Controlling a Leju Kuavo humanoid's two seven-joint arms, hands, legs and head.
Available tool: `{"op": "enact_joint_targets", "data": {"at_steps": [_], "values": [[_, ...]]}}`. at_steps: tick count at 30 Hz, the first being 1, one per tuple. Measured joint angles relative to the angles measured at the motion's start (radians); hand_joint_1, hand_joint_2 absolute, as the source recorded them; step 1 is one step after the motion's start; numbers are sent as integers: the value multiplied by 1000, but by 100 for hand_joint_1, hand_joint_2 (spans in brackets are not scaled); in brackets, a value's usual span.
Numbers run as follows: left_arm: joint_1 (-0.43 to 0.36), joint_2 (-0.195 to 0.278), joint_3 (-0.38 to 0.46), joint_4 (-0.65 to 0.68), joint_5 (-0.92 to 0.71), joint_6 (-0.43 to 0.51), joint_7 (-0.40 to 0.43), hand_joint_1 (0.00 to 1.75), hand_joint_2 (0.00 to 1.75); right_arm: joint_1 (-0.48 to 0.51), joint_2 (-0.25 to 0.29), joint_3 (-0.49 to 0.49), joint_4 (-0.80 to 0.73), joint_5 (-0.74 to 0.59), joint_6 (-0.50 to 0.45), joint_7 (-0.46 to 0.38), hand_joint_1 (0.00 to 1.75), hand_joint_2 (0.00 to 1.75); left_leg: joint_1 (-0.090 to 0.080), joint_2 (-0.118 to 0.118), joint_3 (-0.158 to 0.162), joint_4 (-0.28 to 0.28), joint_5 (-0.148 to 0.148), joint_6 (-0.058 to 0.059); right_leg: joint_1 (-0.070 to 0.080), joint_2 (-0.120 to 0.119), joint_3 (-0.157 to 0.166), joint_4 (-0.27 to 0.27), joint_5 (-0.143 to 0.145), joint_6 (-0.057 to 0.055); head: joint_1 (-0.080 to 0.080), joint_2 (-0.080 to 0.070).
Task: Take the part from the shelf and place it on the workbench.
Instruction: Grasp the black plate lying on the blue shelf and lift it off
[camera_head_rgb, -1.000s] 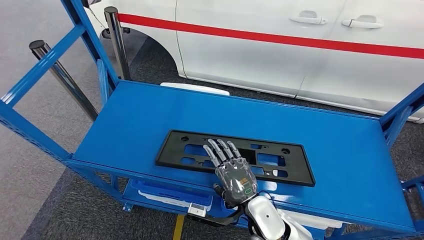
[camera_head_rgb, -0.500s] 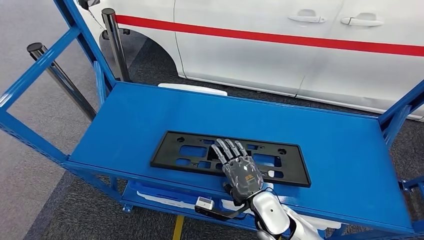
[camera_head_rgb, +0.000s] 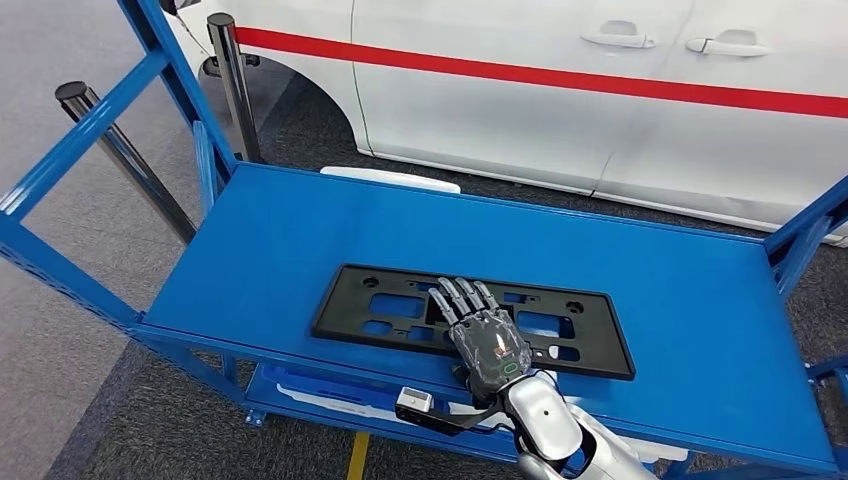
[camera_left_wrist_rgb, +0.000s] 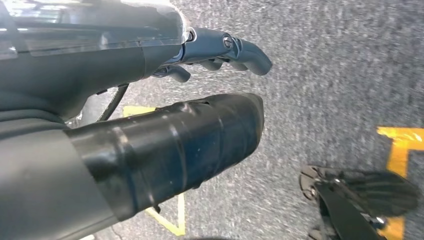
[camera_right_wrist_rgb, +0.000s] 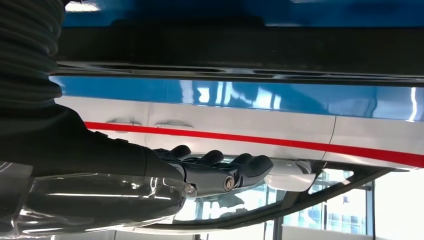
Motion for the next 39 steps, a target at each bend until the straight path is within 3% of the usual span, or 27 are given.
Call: {"op": "enact_joint_targets", "data": {"at_steps": [2, 4, 5, 6, 7, 10, 12, 14, 16, 20, 21, 22, 24, 26, 29, 31, 33, 35, 36, 37, 39], "values": [[1, -1, 5, 0, 0, 0, 0, 0, 0, -4, -2, -1, 0, -8, 8, 0, 0, 175, 4, 2, 6, -9, 5, 13, -1, 0, -31, 69, -43, 6, 0, 0], [0, 0, 12, 0, 0, 0, -1, 0, 0, -5, -6, -1, 2, -20, 20, 0, 0, 175, 2, 3, 5, -9, 4, 19, -2, -1, -95, 203, -104, 10, 1, 0], [-1, 0, 15, 0, 0, 0, -1, 0, 0, -6, -8, -1, 3, -26, 28, 0, 0, 175, 1, 2, 6, -9, 4, 20, -3, -1, -123, 258, -119, 11, 1, 0], [-1, 0, 17, 0, 0, 0, -1, 0, 0, -6, -10, -1, 5, -33, 35, -1, 0, 175, 1, 2, 6, -8, 3, 20, -3, -1, -135, 277, -115, 11, 1, 0], [0, 0, 18, 0, 0, 0, -1, 0, 0, -7, -12, -1, 5, -41, 41, -2, 0, 175, 0, 1, 7, -7, 1, 19, -4, -1, -127, 256, -91, 11, 1, 0], [1, -1, 23, 0, 0, 0, -2, 0, 0, -16, -18, -1, 6, -70, 62, -11, 0, 175, -2, -1, 10, 1, -6, 12, -3, -1, -40, 67, 2, 1, 1, 0], [0, -1, 27, 0, 0, 1, -4, 0, 0, -24, -20, -2, 6, -90, 75, -20, 0, 175, -5, -2, 5, 7, -10, 3, 0, -1, -12, 4, 14, -4, 0, 0], [0, -1, 33, 0, 0, 1, -5, 0, 0, -30, -22, -2, 5, -103, 86, -26, 0, 175, -5, -2, 4, 7, -11, -7, 0, 1, -12, 0, 15, -9, 0, 0], [0, -1, 38, 0, 0, 1, -6, 0, 0, -37, -23, -2, 5, -111, 93, -30, 0, 175, -3, -1, -4, 31, -32, -17, -4, 2, -8, -6, 18, -19, 0, 0], [1, -1, 41, 0, 0, 2, -6, 0, 0, -42, -24, -2, 5, -117, 97, -33, 0, 175, 0, 0, -110, 260, -141, -31, -5, -3, -6, -9, 19, -30, 0, 0], [2, -1, 41, 0, 0, 2, -6, 0, 0, -42, -24, -2, 5, -117, 98, -34, 0, 175, 0, 0, -125, 289, -142, -32, -5, -3, -6, -8, 18, -30, 0, 0], [3, -1, 41, 0, 1, 2, -6, 0, 0, -43, -24, -2, 6, -119, 100, -34, 0, 175, 0, 0, -122, 280, -123, -31, -4, -3, -5, -8, 18, -31, -1, 0], [3, 0, 42, 0, 1, 2, -7, 0, 0, -45, -24, -2, 6, -125, 108, -37, 73, 175, -1, 0, -67, 159, -50, -25, -5, -1, 0, -7, 16, -29, 0, 0], [1, 0, 43, 0, 2, 1, -8, 0, 0, -51, -25, -2, 6, -136, 117, -40, 155, 175, -5, 0, -11, 39, -7, -15, -2, 0, 0, -6, 14, -23, 0, 0], [0, -1, 45, 0, 2, 1, -10, 0, 0, -59, -26, -1, 5, -150, 127, -45, 161, 175, -8, -1, 2, 4, -4, -5, 1, 0, -4, -6, 17, -9, 0, 0], [2, -1, 47, 0, 1, 1, -11, 0, 0, -64, -27, -1, 5, -156, 129, -48, 163, 175, -3, 0, 4, -5, 3, 6, 0, 0, -10, 10, 2, 2, 0, 0], [2, -2, 50, 0, 1, 1, -11, 0, 0, -67, -31, 0, 6, -159, 129, -49, 165, 175, 0, 2, 6, -11, 8, 17, -2, 0, -48, 96, -51, 10, 0, 0], [2, -2, 55, 0, 0, 1, -12, 0, 0, -68, -34, 2, 7, -160, 130, -50, 164, 175, -2, 3, 4, -10, 8, 21, -5, 0, -111, 228, -108, 17, 0, 0], [1, -2, 58, 0, 0, 1, -13, 0, 0, -68, -35, 4, 8, -161, 131, -50, 163, 175, -2, 3, 4, -9, 8, 21, -7, -1, -130, 268, -115, 19, 0, 0], [1, -2, 61, 0, 0, 1, -13, 0, 0, -67, -35, 5, 8, -161, 131, -51, 162, 175, -2, 2, 4, -7, 7, 21, -9, -1, -133, 271, -102, 21, 0, 0], [2, -2, 64, 0, 1, 0, -14, 0, 0, -71, -36, 7, 8, -163, 131, -51, 162, 175, -2, 2, 6, -1, 2, 17, -13, -2, -82, 162, -33, 21, 1, 0]]}}
